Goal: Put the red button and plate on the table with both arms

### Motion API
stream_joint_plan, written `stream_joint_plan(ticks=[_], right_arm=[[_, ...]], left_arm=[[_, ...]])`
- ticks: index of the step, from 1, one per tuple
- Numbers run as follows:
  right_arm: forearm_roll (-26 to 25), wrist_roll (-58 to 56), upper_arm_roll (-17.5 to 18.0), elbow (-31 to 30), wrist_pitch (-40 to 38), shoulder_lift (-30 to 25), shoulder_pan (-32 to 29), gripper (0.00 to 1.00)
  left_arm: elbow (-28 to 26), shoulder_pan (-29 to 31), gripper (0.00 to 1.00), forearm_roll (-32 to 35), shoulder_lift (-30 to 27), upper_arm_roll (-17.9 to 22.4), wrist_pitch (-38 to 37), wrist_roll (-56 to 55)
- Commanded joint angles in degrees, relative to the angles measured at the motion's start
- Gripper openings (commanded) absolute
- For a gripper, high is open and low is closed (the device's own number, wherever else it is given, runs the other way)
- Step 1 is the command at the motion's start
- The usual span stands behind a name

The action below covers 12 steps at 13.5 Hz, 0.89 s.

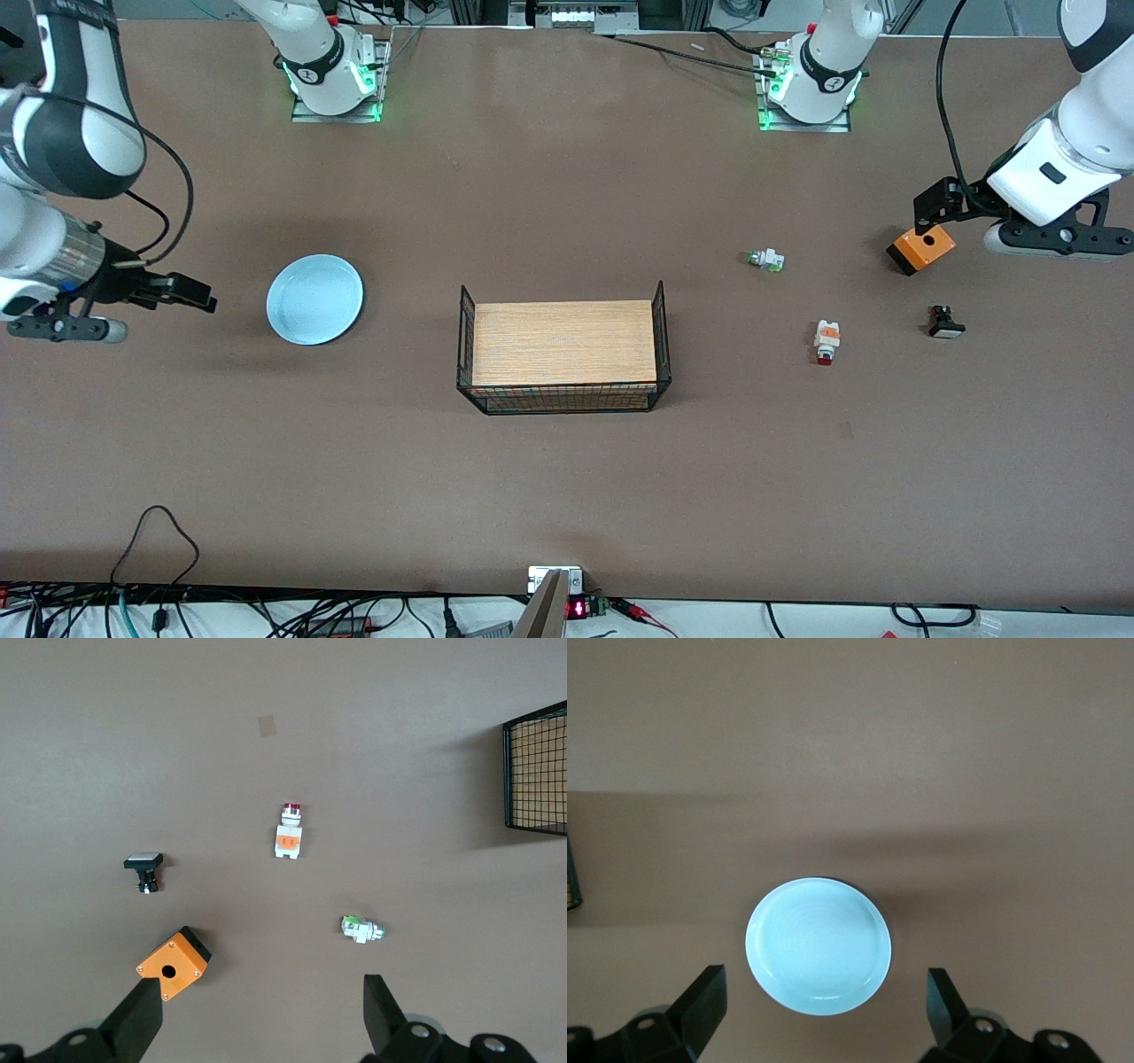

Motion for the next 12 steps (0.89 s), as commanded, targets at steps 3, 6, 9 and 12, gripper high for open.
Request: stream_joint_plan(ticks=[3, 6, 9, 12], right_arm=[[-1.1, 1.1, 0.1, 10.4, -12.1, 0.5, 0.2, 1.00], [-4.3, 1.0, 0.1, 12.3, -15.3, 0.5, 1.5, 1.00], [-5.4, 0.5, 0.1, 10.5, -15.9, -0.4, 2.0, 1.00], [-5.6, 0.6, 0.0, 2.6, -10.3, -5.6, 2.0, 1.00]], left_arm=[[1.7, -0.1, 1.00, -0.3, 0.6, 0.0, -1.5, -0.4], [1.7, -0.1, 1.00, -0.2, 0.6, 0.0, -1.5, -0.4], [1.7, -0.1, 1.00, -0.2, 0.5, 0.0, -1.5, -0.4], [1.7, -0.1, 1.00, -0.2, 0.5, 0.0, -1.6, -0.4]])
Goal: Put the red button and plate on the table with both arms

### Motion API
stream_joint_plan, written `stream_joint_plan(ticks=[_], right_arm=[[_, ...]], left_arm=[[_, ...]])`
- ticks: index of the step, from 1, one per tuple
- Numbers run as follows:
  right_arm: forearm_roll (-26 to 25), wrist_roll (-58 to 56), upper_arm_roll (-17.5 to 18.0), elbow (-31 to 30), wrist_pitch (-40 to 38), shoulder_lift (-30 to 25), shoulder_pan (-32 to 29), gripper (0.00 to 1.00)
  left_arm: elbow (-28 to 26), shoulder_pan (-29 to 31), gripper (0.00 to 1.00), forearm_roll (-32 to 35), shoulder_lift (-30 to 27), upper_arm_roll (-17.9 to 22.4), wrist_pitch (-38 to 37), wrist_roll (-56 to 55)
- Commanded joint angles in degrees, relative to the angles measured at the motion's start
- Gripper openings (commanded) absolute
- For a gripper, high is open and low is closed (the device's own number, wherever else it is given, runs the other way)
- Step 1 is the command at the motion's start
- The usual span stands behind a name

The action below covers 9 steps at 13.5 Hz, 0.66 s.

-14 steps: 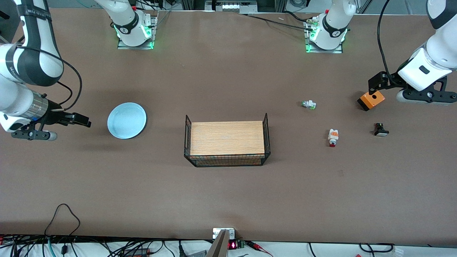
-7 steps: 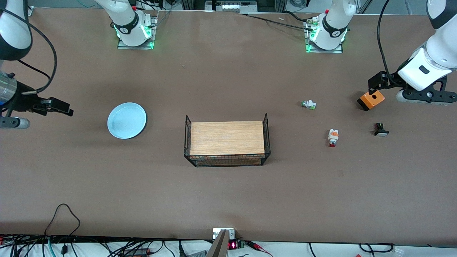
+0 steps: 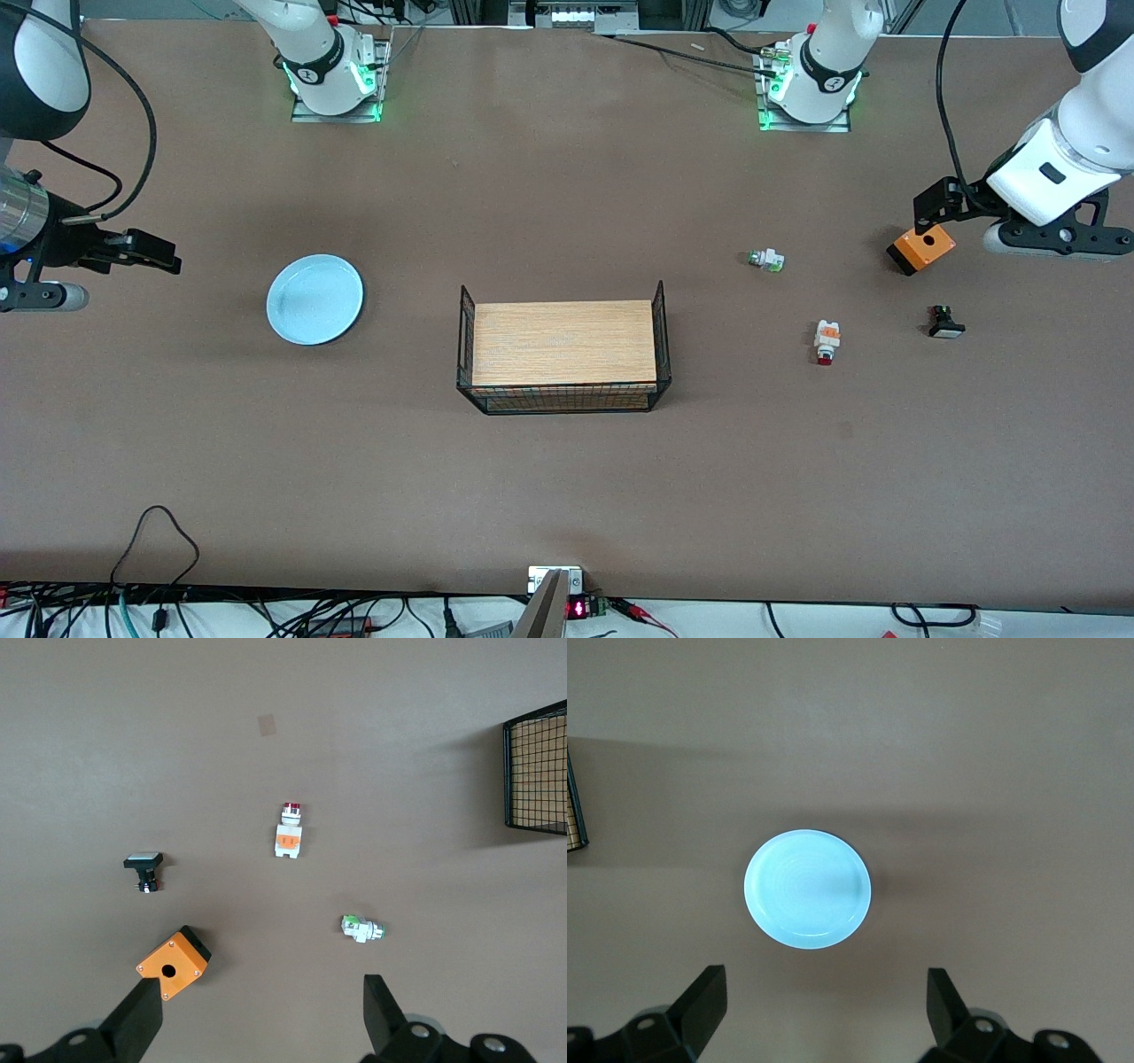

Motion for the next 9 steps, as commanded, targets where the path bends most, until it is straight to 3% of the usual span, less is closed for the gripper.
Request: stream_joint_plan(ticks=[1, 9], right_arm=[[-1.0, 0.7, 0.0, -6.8, 3.9, -5.1, 0.2, 1.00], [-0.9, 0.8, 0.1, -2.0, 3.0, -3.1, 1.3, 1.00]], left_arm=[[1.7, -0.1, 1.00, -0.3, 0.6, 0.0, -1.5, -0.4], [1.7, -0.1, 1.00, -0.3, 0.5, 0.2, -1.5, -0.4]])
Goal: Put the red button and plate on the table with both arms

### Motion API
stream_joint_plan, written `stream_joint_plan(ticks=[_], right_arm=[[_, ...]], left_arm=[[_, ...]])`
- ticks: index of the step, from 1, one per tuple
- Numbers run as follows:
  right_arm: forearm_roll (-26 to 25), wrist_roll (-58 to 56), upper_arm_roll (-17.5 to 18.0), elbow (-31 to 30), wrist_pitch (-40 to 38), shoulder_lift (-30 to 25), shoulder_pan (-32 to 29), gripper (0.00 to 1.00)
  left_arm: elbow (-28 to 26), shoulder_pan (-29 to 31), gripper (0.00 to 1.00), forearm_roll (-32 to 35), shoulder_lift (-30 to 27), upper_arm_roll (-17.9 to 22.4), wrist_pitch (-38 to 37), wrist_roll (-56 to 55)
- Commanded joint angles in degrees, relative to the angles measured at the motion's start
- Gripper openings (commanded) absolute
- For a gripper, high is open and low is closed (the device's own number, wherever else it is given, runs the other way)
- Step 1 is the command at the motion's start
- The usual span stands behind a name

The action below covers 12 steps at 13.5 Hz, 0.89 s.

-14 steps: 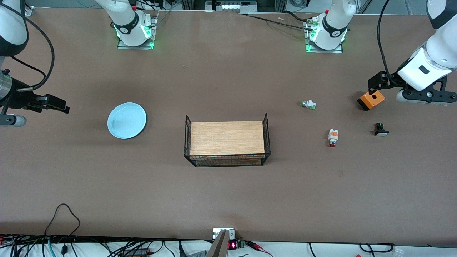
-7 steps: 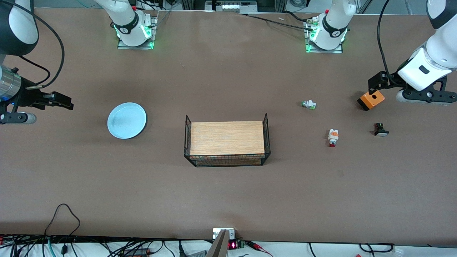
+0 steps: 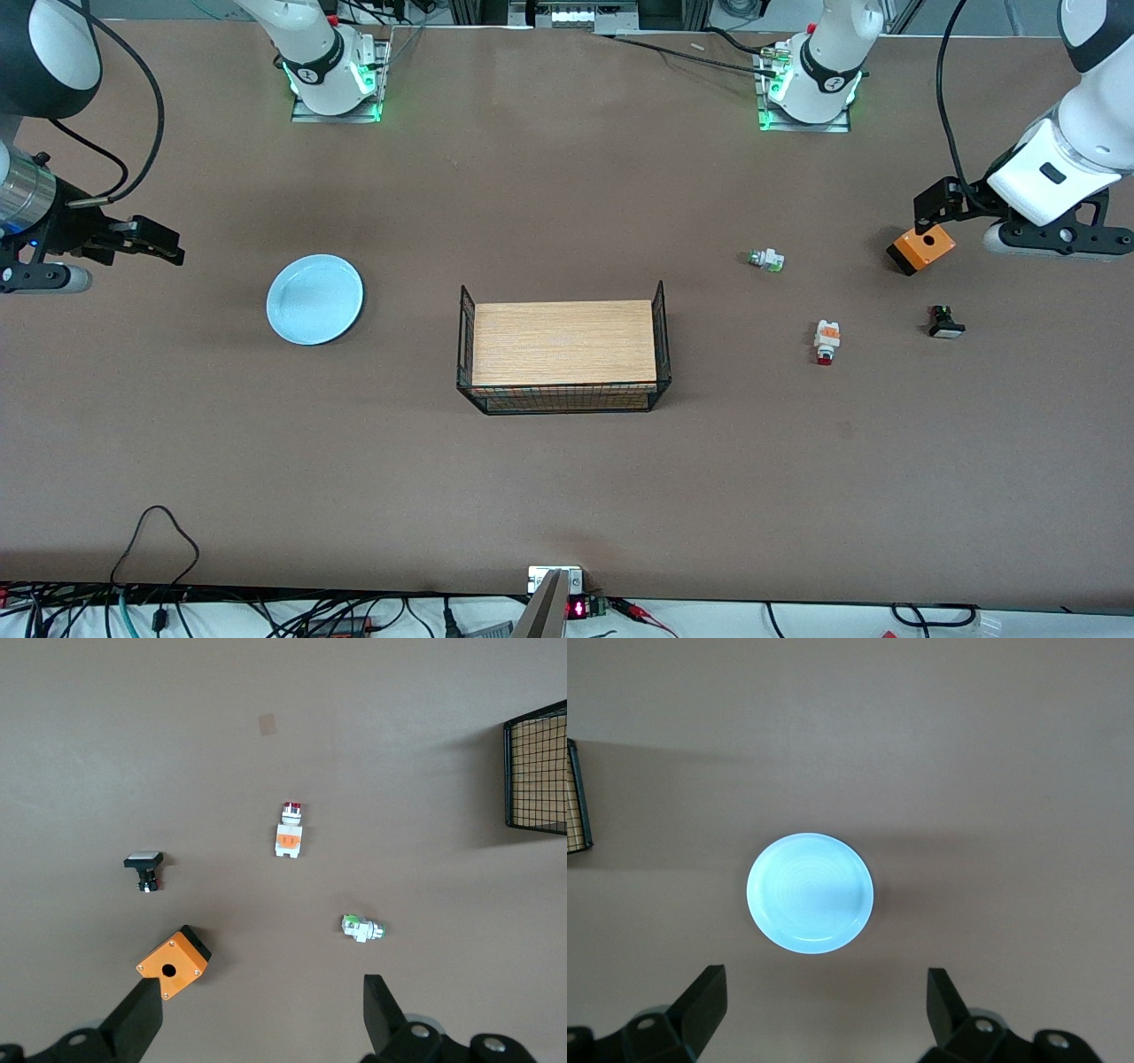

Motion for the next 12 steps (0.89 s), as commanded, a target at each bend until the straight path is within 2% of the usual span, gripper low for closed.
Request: stream_joint_plan(ticks=[1, 4, 8, 12], right_arm=[[-0.4, 0.7, 0.0, 2.6, -0.5, 0.6, 0.4, 1.00], [-0.7, 0.1, -0.2, 3.7, -2.1, -1.2, 0.4, 1.00], [-0.8, 0.0, -0.1, 5.9, -6.3, -1.4, 0.5, 1.00], [-0.6, -2.7, -0.3, 6.1, -7.1, -1.4, 0.4, 1.00]], left_arm=[[1.7, -0.1, 1.00, -0.3, 0.6, 0.1, -1.4, -0.1], [1.8, -0.1, 1.00, -0.3, 0.6, 0.1, -1.4, -0.1], [1.7, -0.1, 1.00, -0.3, 0.6, 0.1, -1.4, 0.1], [1.7, -0.1, 1.00, -0.3, 0.6, 0.1, -1.4, 0.0]])
